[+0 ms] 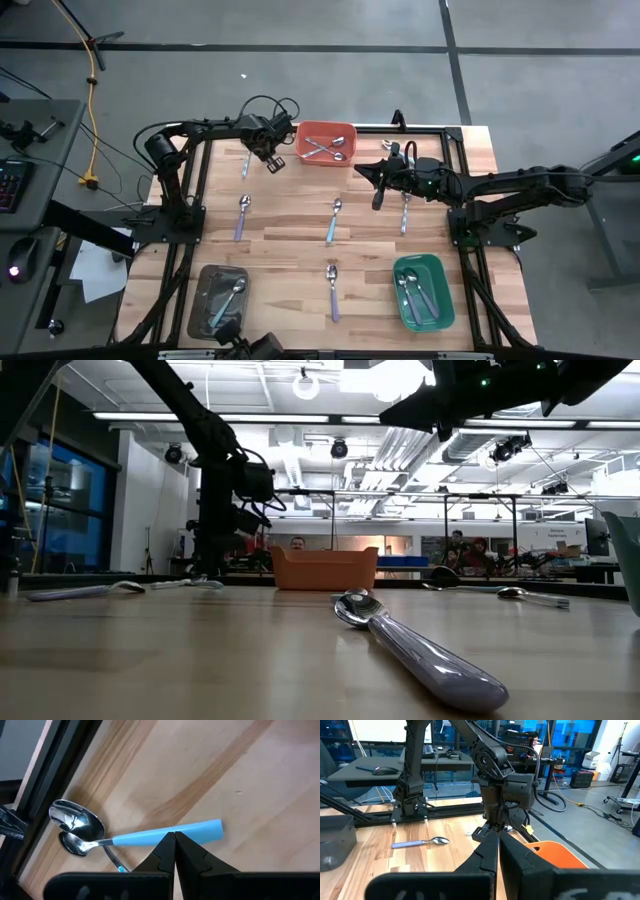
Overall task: Sort silverware by color (type)
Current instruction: Put the top left blue spoon into the black bin
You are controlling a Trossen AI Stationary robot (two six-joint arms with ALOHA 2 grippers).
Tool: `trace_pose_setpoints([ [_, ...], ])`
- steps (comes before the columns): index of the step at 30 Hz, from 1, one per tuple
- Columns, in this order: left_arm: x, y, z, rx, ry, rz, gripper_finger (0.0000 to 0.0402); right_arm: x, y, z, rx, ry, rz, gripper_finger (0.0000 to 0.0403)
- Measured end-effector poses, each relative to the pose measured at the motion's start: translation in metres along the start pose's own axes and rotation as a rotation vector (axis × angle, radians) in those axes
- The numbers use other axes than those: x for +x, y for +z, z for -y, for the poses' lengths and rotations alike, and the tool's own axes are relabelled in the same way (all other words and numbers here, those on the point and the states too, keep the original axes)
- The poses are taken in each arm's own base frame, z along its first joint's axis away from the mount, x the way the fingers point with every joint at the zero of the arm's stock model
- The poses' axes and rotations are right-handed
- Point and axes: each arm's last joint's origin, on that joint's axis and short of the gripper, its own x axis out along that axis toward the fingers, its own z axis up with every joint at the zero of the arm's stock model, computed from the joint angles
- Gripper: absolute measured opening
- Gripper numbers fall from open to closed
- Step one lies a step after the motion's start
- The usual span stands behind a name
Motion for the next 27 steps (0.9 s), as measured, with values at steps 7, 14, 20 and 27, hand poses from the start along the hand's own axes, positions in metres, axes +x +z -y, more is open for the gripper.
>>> trace_pose_setpoints([
  [7,0.000,0.000,0.000,0.008,-0.013,-0.001,0.0000,0.000,0.000,0.000,0.000,0.000,0.000,0.0000],
  [14,-0.002,-0.002,0.007,0.040,-0.046,-0.021,0.0000,0.000,0.000,0.000,0.000,0.000,0.000,0.0000],
  [20,-0.005,-0.001,0.018,0.052,0.009,0.004,0.0000,0.000,0.000,0.000,0.000,0.000,0.000,0.0000],
  [27,0.009,-0.002,0.013,0.022,0.100,-0.058,0.0000,0.000,0.000,0.000,0.000,0.000,0.001,0.0000],
])
